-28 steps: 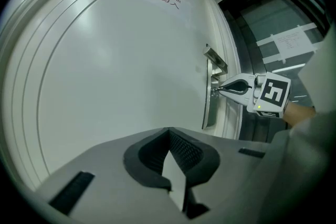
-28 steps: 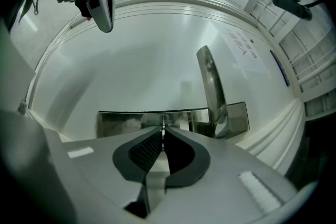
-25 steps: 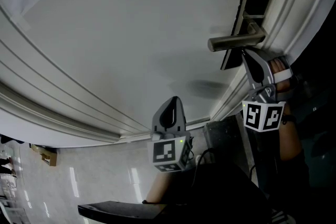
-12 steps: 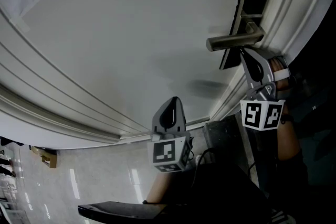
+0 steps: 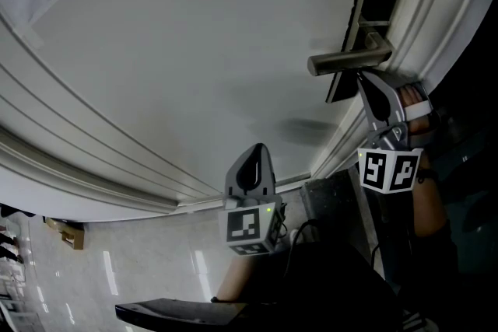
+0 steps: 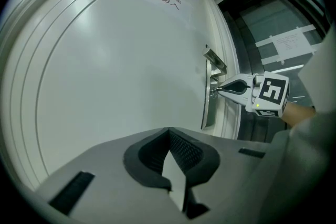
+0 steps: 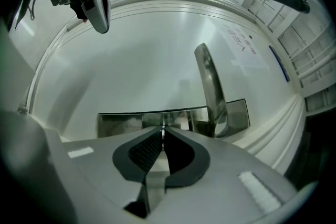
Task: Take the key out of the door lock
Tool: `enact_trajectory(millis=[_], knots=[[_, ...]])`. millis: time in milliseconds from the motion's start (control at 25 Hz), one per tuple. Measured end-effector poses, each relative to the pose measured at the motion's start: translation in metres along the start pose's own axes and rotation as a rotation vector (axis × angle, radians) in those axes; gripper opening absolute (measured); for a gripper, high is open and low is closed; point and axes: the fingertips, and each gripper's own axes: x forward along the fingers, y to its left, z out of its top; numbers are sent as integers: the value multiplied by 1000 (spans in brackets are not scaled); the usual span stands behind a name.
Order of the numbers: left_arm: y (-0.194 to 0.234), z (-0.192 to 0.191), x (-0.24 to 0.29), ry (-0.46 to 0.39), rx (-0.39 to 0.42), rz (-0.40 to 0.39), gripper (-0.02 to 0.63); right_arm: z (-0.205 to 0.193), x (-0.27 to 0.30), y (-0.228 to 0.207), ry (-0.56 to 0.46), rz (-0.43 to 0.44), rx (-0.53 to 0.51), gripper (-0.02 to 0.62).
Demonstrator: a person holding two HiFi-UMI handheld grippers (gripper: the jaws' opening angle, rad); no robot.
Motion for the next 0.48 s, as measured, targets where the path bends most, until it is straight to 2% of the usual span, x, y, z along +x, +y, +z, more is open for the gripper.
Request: enact_trajectory(millis=[160, 480], knots=[[1, 2, 1, -7, 1, -2, 0, 0, 1, -1, 1, 3, 37, 11], [-4, 0, 3, -1, 1, -22, 0, 1, 1, 0, 3, 13, -4, 9]])
